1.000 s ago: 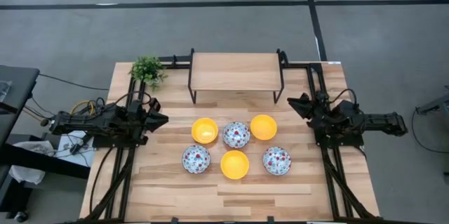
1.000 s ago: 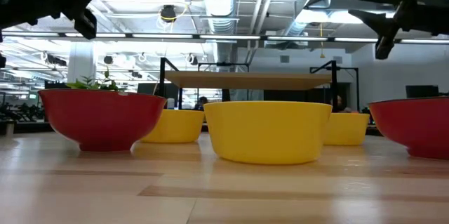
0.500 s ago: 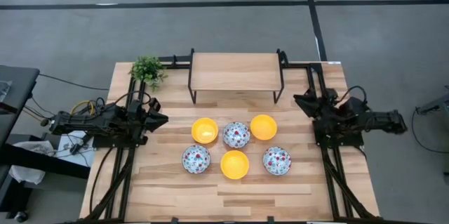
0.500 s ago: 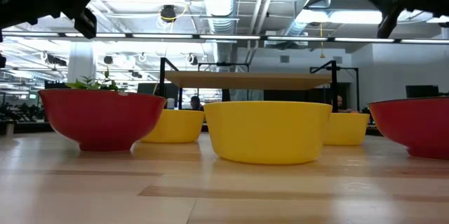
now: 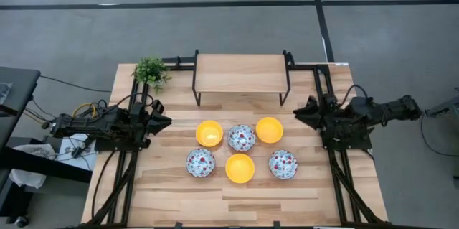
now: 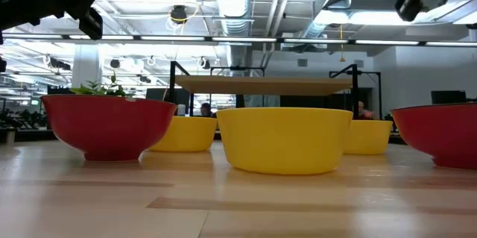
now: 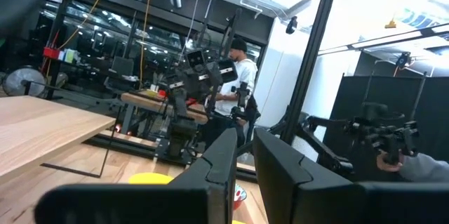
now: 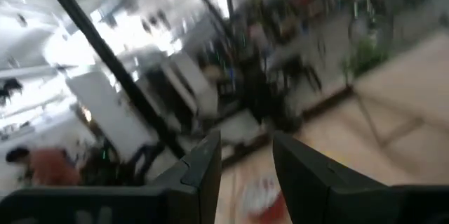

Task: Pick & Place Mini bowls
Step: Put the right white bowl on the shelf

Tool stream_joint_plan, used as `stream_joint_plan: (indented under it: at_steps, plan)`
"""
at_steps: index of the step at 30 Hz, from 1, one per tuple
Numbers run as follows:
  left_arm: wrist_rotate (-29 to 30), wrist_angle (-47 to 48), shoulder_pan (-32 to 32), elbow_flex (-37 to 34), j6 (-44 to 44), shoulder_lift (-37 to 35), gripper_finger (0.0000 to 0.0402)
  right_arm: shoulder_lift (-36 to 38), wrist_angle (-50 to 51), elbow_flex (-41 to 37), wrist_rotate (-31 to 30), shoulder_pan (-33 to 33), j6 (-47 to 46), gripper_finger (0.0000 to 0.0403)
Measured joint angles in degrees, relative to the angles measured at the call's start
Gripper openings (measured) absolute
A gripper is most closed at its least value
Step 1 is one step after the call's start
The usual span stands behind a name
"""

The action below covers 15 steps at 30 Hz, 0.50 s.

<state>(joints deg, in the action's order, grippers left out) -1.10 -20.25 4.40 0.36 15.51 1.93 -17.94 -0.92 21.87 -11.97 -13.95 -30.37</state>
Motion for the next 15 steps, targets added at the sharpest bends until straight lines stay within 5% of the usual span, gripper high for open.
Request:
stream_joint_plan:
  at_steps: [15]
  plan:
    - [0.00,-0.28,0.00,0.00,0.00,0.00,0.0049,-27.55,56.02,31.14,1.72,-10.45,-28.35,0.0118]
